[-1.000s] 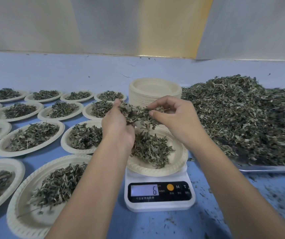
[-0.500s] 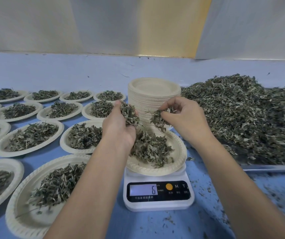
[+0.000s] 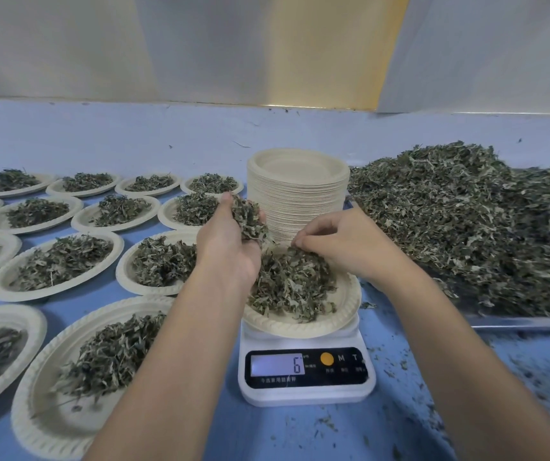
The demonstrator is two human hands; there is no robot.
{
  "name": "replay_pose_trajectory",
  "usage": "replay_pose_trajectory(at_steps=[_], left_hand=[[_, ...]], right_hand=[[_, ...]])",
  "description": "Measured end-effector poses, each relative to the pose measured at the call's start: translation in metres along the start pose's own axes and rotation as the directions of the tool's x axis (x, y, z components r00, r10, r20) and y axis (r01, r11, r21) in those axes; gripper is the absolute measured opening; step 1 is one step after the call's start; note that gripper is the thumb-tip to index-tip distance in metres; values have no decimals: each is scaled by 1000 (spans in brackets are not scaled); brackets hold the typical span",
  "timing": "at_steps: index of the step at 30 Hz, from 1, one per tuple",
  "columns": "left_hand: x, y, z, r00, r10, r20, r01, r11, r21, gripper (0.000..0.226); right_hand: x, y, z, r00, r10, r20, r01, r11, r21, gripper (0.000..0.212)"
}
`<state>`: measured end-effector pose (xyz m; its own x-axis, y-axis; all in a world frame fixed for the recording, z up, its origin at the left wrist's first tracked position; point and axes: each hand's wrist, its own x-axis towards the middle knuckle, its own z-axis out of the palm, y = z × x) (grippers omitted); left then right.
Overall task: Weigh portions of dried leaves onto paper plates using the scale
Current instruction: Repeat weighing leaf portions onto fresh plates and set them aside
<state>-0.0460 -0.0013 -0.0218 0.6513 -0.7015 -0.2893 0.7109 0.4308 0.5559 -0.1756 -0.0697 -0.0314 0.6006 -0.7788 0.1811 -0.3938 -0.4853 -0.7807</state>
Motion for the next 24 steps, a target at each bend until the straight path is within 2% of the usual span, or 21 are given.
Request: replay_pose_trajectory(at_steps=[3, 6, 9, 15, 19, 24], left_hand=[[0, 1, 0, 1000, -6, -2, 6, 1000, -8, 20], [0, 1, 0, 1000, -9, 6, 9, 1000, -12, 19], [0, -1, 0, 1000, -8, 11, 8, 1000, -9, 19], [0, -1, 2, 997, -34, 73, 30, 999, 43, 13], [-2, -5, 4, 992, -53, 117, 40, 993, 113, 14], [-4, -8, 3, 987, -71, 141, 34, 968, 250, 20]], right_hand=[[0, 0, 0, 998, -16, -56, 18, 999, 47, 9], [0, -4, 0, 982, -100, -158, 126, 979, 161, 13], [0, -7, 2, 968, -157, -194, 200, 954, 225, 20], [1, -8, 9, 967, -155, -201, 204, 945, 256, 21], [2, -10, 13, 962, -188, -198, 238, 934, 267, 12], [0, -13, 18, 959, -226, -172, 270, 915, 299, 20]])
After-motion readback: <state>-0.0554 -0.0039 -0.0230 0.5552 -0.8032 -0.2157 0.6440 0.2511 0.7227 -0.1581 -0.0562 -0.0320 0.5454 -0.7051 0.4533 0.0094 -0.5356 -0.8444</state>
